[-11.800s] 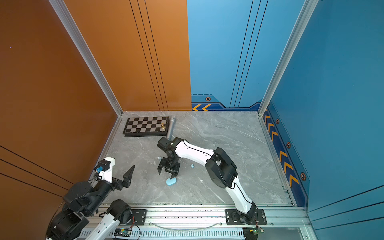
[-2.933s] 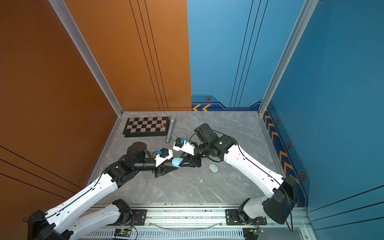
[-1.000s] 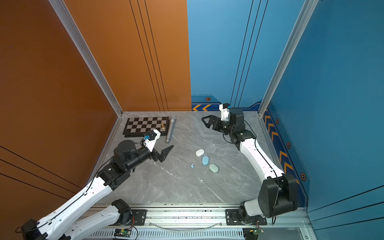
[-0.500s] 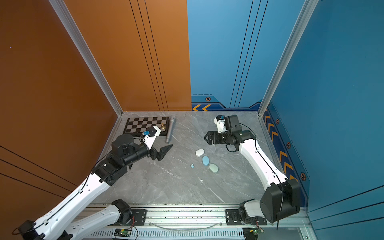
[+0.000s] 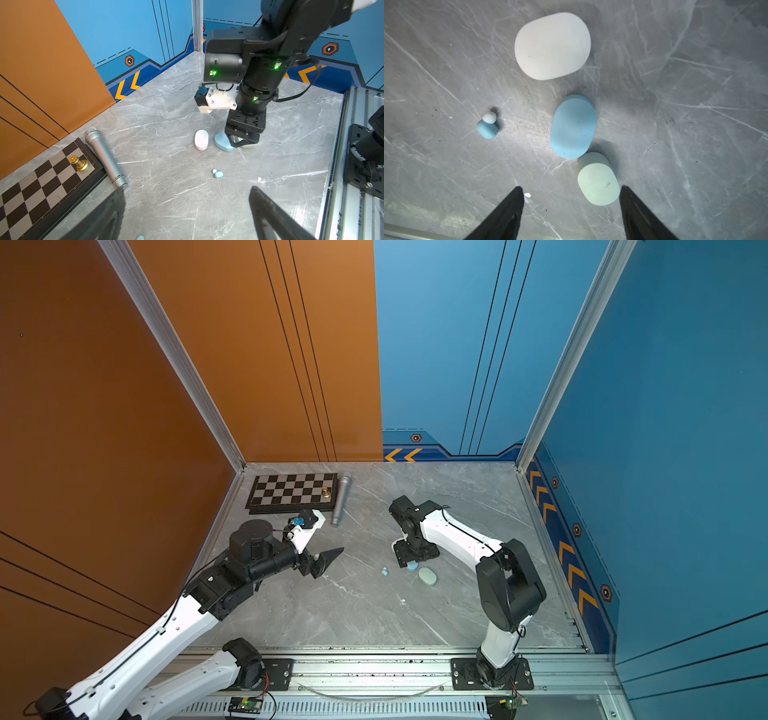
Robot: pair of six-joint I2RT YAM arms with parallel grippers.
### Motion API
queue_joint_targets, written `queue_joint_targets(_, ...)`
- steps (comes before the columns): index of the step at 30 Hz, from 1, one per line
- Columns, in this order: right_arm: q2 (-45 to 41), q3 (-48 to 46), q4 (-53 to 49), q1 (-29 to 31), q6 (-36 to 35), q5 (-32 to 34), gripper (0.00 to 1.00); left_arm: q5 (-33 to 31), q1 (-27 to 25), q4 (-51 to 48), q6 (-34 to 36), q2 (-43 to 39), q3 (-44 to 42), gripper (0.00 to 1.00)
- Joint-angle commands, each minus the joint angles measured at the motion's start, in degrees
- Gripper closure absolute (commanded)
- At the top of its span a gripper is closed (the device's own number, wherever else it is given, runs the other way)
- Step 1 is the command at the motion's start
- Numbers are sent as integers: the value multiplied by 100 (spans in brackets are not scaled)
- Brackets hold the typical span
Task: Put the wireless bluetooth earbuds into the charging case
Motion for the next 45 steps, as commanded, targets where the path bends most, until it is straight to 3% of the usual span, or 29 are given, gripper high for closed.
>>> queue_joint_targets(1,282,286,-217,24,482,306,28,-122,-45,-331,96,-45,88,7)
queue_joint_targets(14,1179,782,-207,-114,975,152,43,-286,-25,-650,238,4,198,8)
queue_joint_targets(33,1272,772,-66,-290,1060,-456,60,-276,56,-345,92,167,192,11)
queue_joint_targets(37,774,770,163,-393,589,-1038,65,-286,56,-219,-220,247,282,10)
queue_joint_targets(45,-386,706,898,-752,-324,-3429,67,-181,91,182,-603,155,176,10)
